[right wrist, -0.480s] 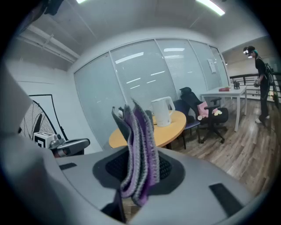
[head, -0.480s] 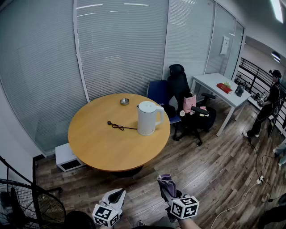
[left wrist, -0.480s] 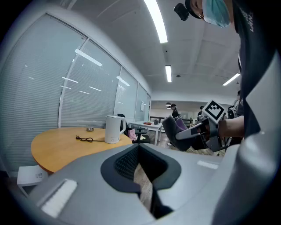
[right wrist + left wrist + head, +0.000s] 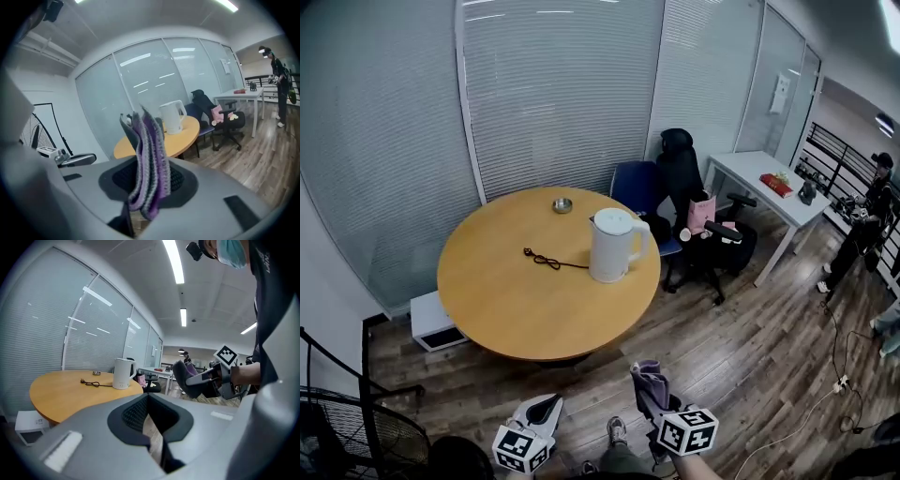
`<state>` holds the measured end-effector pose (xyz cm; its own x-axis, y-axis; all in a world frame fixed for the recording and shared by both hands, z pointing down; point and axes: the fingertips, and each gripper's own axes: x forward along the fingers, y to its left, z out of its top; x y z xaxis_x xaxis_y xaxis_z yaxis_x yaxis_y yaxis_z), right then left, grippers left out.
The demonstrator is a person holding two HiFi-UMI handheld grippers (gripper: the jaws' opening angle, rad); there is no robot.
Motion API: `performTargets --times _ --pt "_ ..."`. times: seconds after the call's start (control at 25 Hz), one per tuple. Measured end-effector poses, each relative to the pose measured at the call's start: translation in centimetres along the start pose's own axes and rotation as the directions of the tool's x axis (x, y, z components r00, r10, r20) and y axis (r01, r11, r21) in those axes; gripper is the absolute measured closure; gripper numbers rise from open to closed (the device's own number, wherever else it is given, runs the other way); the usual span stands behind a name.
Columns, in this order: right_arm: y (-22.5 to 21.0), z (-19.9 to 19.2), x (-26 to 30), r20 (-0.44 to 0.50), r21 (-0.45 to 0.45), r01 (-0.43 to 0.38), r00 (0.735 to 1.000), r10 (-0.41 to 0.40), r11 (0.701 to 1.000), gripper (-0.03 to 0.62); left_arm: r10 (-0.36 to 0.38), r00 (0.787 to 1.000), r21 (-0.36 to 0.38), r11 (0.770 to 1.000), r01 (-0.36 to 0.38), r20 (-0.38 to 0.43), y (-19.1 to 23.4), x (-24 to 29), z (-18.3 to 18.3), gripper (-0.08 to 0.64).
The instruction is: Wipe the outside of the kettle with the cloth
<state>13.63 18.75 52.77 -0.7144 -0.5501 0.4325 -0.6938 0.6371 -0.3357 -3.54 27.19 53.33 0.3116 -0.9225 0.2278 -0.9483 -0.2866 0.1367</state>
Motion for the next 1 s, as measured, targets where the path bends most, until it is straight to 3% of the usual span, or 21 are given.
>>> performTargets --times 0.76,1.0 --pt "-8.9 7.7 12.3 -0.08 -0.062 -0.093 0.993 0.088 0.994 0.483 0.129 0.992 -0.028 0.991 -0.128 0.015 6.0 13.4 4.7 0.551" --pt "-10.9 9.4 15.4 -0.097 -0.061 -0.136 0.987 0.13 0.989 0.483 0.186 0.98 -0.062 0.981 -0.182 0.067 8.6 16.8 6.4 0.551"
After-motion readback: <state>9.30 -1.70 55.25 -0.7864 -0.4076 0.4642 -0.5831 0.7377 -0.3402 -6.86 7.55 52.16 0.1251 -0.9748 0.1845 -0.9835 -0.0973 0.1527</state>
